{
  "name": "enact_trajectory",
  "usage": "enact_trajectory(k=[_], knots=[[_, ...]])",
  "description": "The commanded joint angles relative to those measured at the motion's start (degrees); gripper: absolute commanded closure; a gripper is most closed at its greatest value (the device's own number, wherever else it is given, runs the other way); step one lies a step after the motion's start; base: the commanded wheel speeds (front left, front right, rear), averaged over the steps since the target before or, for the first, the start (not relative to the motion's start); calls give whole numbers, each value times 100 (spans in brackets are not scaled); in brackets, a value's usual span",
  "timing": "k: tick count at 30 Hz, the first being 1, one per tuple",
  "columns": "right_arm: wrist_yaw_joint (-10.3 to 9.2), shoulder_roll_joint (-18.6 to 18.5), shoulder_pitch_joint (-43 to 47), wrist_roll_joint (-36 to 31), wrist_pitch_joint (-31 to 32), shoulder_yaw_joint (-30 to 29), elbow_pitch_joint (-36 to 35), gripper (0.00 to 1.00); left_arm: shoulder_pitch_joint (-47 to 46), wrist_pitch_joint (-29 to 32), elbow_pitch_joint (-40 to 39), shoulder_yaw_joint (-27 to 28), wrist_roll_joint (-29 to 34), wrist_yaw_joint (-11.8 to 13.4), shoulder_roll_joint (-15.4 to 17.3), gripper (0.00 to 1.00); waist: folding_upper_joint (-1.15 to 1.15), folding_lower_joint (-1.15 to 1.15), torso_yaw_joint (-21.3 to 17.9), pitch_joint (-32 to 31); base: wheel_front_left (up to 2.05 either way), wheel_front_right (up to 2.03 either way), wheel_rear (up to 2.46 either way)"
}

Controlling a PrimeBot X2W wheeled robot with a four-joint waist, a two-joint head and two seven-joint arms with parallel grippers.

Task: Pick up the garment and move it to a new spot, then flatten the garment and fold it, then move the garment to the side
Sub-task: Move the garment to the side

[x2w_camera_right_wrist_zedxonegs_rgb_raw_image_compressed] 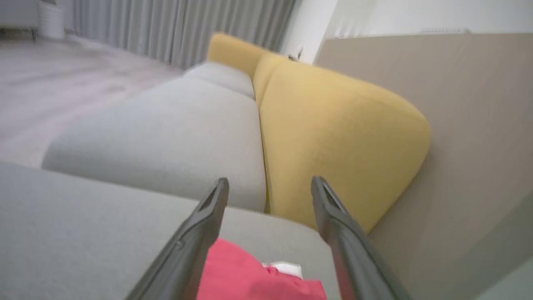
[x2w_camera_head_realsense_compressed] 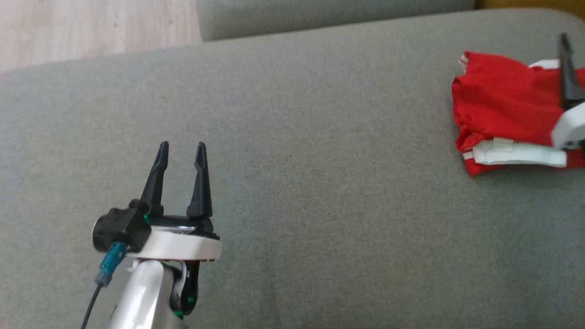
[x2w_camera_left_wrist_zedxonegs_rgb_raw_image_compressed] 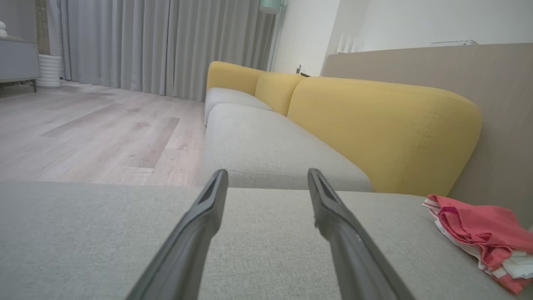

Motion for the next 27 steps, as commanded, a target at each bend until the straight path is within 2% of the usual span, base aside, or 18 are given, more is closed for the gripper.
enact_trajectory(k=[1, 4, 5, 11, 14, 18, 27], knots=[[-4, 139, 5, 116, -108, 110, -322, 0, -49, -29, -238, 225, -26, 51, 43, 0, 0, 1, 60, -207, 0, 0, 0], [-4, 556, 133, 346, -298, 145, -578, 0, 61, -29, -316, 287, -14, 93, 43, 0, 0, 1, 113, -385, 0, 0, 0], [-4, 556, 133, 346, -298, 145, -578, 0, 61, -29, -316, 287, -14, 93, 43, 0, 0, 1, 113, -385, 0, 0, 0], [-4, 1490, 545, 628, -590, 145, -915, 0, 276, -29, -448, 334, 72, 138, 43, 0, 0, 1, 216, -584, 0, 0, 0], [-4, 1773, 823, 709, -755, 178, -954, 0, 370, -29, -526, 314, 155, 114, 43, 0, 0, 1, 268, -657, 0, 0, 0], [-4, 1886, 1337, 799, -1067, 190, -857, 0, 528, -29, -527, 273, 130, 115, 43, 0, 0, 1, 336, -750, 0, 0, 0], [-4, 1896, 2213, 1075, -1560, 339, -478, 0, 741, -29, -422, 230, 66, 261, 43, 0, 0, 1, 419, -875, 0, 0, 0]])
